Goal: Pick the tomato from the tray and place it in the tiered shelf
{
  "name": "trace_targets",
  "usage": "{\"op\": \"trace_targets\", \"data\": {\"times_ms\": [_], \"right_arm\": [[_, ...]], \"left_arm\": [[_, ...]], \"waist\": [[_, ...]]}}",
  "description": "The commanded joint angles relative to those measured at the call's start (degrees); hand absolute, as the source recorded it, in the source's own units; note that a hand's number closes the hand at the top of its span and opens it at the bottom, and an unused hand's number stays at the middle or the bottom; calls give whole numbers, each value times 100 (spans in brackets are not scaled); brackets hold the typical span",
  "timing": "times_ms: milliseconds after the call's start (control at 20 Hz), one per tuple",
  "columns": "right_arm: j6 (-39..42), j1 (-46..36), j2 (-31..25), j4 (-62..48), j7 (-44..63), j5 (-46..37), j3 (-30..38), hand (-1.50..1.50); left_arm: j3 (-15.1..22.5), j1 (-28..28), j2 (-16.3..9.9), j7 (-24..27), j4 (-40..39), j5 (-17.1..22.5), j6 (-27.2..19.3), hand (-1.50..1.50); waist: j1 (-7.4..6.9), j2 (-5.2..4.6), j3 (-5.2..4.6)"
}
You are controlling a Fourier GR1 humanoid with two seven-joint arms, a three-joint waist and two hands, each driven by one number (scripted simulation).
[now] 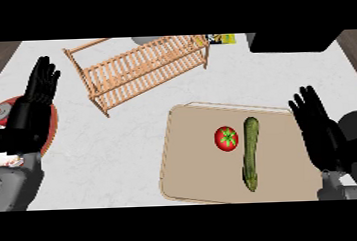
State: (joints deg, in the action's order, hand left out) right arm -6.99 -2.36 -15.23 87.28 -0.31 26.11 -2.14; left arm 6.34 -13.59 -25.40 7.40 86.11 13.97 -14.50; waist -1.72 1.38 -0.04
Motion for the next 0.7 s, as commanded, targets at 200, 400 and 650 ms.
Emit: {"op": "trace_targets", "data": {"times_ms": [200, 400, 650], "right_arm": [[1584, -1735, -134, 398, 132, -299, -1369, 150], [1569, -2440, 312, -868, 504, 111, -1030, -150], [3580, -2817, -301, -1550, -414, 729, -535, -150]], "left_arm": [[129, 186, 204, -507, 87, 36, -171, 0], [216, 426, 382, -1067, 351, 30, -463, 0], [258, 680, 429, -1033, 536, -124, -544, 0]], "waist": [[-413, -162, 7], [-109, -172, 13], [-1, -169, 14]]}}
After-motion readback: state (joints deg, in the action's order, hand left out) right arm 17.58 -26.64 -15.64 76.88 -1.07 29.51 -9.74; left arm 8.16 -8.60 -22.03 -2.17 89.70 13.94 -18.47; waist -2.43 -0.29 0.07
